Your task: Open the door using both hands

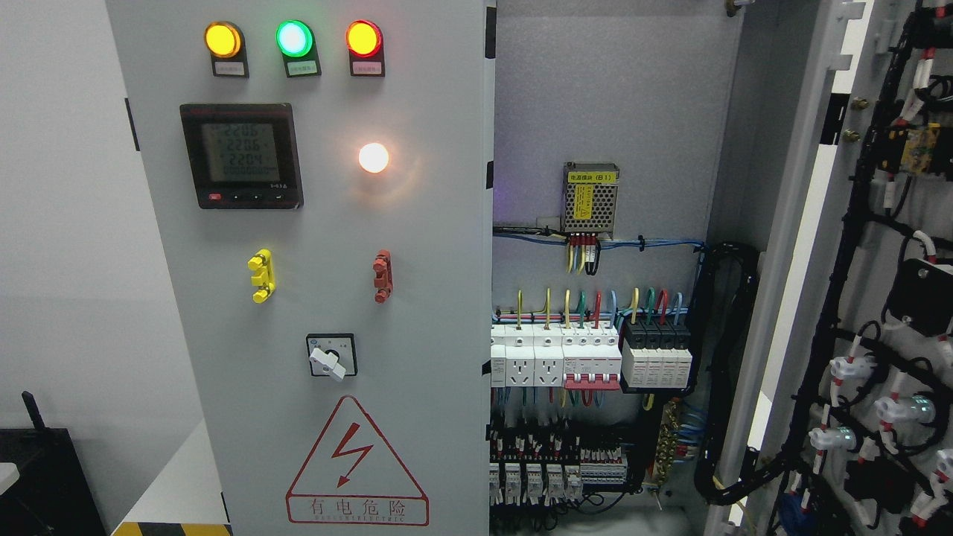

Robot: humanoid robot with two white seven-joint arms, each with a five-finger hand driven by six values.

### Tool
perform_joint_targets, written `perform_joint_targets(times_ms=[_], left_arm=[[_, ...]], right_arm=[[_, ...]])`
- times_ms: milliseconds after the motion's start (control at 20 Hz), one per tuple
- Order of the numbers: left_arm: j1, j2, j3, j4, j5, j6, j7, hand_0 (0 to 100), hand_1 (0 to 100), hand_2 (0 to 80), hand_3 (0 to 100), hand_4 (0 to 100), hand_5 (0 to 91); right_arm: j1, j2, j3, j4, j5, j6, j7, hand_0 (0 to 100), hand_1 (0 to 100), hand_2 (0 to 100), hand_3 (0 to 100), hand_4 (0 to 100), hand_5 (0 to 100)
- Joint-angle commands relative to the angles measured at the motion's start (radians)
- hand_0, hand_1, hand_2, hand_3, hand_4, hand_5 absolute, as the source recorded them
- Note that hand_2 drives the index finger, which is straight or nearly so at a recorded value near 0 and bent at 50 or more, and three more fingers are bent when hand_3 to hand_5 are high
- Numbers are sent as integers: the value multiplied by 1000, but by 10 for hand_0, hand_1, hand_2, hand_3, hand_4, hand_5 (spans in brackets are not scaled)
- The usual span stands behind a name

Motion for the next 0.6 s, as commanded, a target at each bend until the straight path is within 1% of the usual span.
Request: perform_joint_targets(times_ms=[0,150,200,250,401,451,501,551], left_arm=[[-50,-88,-13,238,-71,-9,3,120,389,0,0,0,0],[-49,-88,-12,241,-66,-35,2,120,389,0,0,0,0],[-47,-90,-13,242,-68,-48,2,120,389,0,0,0,0],[-47,-90,-15,241,-71,-61,2,120,389,0,0,0,0],[-44,-92,-29,241,-77,-96,3,120,389,0,0,0,0],[-42,-92,-42,242,-75,-114,3,120,389,0,0,0,0],[-39,-92,-53,241,-74,-137,3,120,389,0,0,0,0],[-38,-93,-55,241,-72,-154,3,120,389,0,0,0,0]], right_arm=[[152,-77,3,-589,0,-2,0,120,389,0,0,0,0],[248,-121,9,-824,-2,-6,0,120,389,0,0,0,0],[270,-131,12,-872,-2,-29,0,120,389,0,0,0,0],[287,-140,14,-910,-2,-72,0,120,389,0,0,0,0],[340,-151,18,-1001,6,-245,1,120,389,0,0,0,0],[359,-157,27,-1030,9,-285,4,120,389,0,0,0,0],[377,-172,44,-1064,7,-314,16,120,389,0,0,0,0],[399,-193,63,-1094,9,-342,56,120,389,0,0,0,0]])
